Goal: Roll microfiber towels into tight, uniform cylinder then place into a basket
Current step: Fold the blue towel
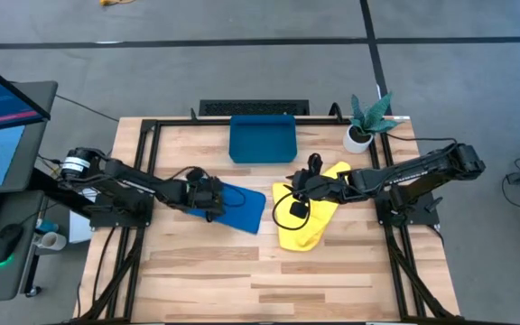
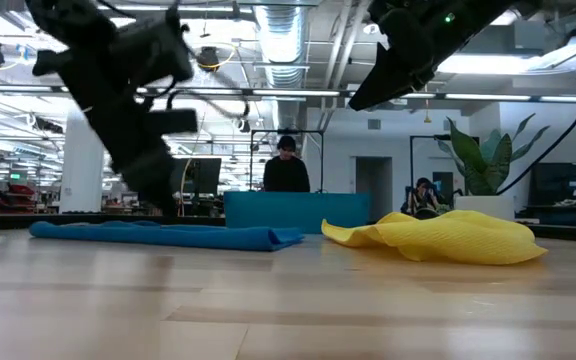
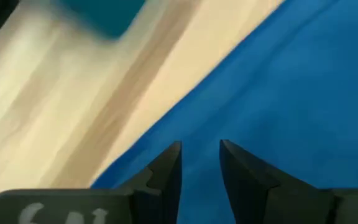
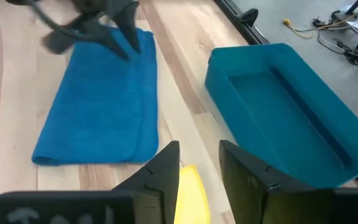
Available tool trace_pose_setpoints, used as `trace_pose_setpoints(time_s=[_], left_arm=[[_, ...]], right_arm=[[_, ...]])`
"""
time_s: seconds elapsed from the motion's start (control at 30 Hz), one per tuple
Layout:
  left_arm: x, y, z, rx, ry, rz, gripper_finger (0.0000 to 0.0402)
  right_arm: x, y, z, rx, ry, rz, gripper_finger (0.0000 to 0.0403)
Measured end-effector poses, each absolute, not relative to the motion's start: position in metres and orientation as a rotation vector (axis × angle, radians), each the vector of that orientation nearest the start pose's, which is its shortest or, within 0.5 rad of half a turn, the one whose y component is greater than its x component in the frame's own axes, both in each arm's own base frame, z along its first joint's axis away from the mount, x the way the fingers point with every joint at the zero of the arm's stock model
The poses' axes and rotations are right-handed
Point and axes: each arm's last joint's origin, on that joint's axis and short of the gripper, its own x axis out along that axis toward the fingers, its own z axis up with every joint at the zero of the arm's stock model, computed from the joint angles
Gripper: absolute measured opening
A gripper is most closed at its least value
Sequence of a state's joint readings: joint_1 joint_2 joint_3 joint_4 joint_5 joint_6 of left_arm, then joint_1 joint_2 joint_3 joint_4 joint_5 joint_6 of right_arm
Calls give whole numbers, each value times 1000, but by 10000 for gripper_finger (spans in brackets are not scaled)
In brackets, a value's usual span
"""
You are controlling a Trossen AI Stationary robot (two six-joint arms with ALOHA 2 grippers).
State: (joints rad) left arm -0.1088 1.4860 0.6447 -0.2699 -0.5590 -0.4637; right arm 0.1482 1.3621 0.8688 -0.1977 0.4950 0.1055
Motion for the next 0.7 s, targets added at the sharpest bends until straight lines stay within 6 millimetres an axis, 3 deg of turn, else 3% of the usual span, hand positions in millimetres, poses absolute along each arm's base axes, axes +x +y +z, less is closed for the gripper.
trace_pose_setpoints(time_s=[0.17, 0.33, 0.57, 0.7], left_arm=[[264, -41, 152, -91, 739, 504, 100], [274, -62, 139, -91, 679, 428, 100], [282, -69, 112, -69, 717, 415, 100], [287, -71, 110, -82, 740, 382, 100]], right_arm=[[280, 28, 239, -119, 639, -367, 134], [280, 28, 239, -119, 639, -367, 133], [280, 28, 239, -118, 639, -367, 133], [280, 28, 239, -118, 639, -367, 133]])
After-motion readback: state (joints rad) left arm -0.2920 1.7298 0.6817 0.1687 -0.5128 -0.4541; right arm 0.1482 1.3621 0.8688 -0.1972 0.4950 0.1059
